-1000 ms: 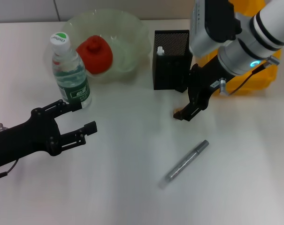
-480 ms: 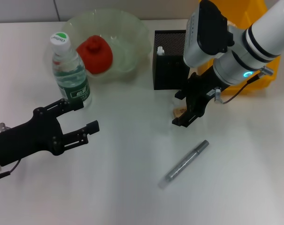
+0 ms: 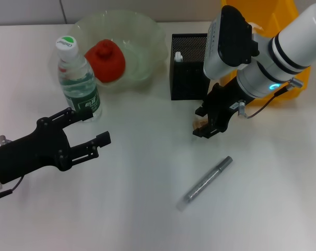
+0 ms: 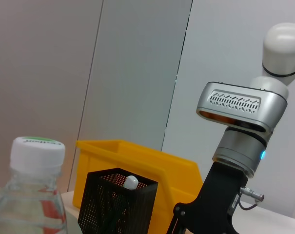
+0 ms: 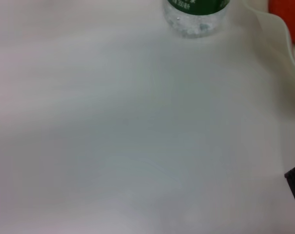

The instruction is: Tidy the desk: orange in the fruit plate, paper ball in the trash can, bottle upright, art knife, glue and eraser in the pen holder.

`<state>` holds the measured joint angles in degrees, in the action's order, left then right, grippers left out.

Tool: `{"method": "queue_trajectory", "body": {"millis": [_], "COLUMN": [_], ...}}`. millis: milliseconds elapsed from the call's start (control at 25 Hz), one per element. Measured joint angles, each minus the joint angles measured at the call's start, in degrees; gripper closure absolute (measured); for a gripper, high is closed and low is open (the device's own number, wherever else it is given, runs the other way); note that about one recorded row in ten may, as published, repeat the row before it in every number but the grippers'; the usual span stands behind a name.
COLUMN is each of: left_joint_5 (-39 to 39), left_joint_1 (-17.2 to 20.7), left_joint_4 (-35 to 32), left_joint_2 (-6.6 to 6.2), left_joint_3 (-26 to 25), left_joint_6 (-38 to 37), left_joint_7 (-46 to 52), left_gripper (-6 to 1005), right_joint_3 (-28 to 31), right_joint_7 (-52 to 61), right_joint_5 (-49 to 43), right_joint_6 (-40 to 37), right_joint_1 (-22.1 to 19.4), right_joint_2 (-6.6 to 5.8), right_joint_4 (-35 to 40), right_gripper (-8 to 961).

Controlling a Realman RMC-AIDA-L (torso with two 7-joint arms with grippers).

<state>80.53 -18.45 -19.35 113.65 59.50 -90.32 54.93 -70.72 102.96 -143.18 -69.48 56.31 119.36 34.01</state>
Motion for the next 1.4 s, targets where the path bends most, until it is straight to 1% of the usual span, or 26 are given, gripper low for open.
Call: {"method": "queue_trajectory", "body": {"millis": [200,520,880,1040,1160,1200,1240,1280,1320,1360,1400], "left_joint_5": [0.0,0.0,0.0,0.0,0.0,0.0,0.0,0.0,0.0,0.0,0.0], "left_joint_1": [-0.1,-0.1,-0.2,-0.2,-0.2,-0.2,-0.2,-0.2,-0.2,-0.3,-0.3], "left_joint_4": [0.0,0.0,0.0,0.0,0.0,0.0,0.0,0.0,0.0,0.0,0.0], "left_joint_2": [0.23,0.41,0.53,0.52,0.52,0.51,0.51,0.51,0.51,0.51,0.52], "left_joint_3": [-0.3,-0.7,-0.9,-1.2,-1.2,-1.3,-1.3,-1.3,-1.3,-1.3,-1.3], "left_joint_6": [-0.1,-0.2,-0.4,-0.6,-0.8,-0.9,-0.9,-1.0,-1.1,-1.1,-1.2], "left_joint_7": [0.0,0.0,0.0,0.0,0.0,0.0,0.0,0.0,0.0,0.0,0.0], "left_gripper": [209,209,210,210,210,210,210,210,210,210,210], "right_joint_3": [-0.1,-0.2,-1.6,-1.2,-0.9,-0.4,-0.4,0.9,0.9,1.9,3.5], "right_joint_7": [-0.1,-0.9,-0.9,-0.8,-0.5,-0.3,-0.3,-0.4,-0.4,-0.7,-2.3], "right_joint_5": [-0.2,-0.1,-0.1,0.2,1.6,3.4,3.4,5.7,5.7,7.3,10.2], "right_joint_6": [1.3,1.7,2.5,1.5,-0.2,-2.4,-2.4,-4.3,-4.3,-5.5,-6.8], "right_joint_1": [-0.1,0.0,-0.2,-0.4,-1.3,-2.5,-2.5,-4.0,-4.0,-5.2,-7.5], "right_joint_2": [0.0,0.0,0.09,0.1,0.09,-0.02,-0.02,-0.15,-0.15,-0.24,-0.3], "right_joint_4": [-0.8,-1.4,-1.4,-0.6,1.4,4.1,4.1,6.6,6.6,8.4,10.7], "right_gripper": [371,506,648,675,695,702,702,702,703,703,703]}}
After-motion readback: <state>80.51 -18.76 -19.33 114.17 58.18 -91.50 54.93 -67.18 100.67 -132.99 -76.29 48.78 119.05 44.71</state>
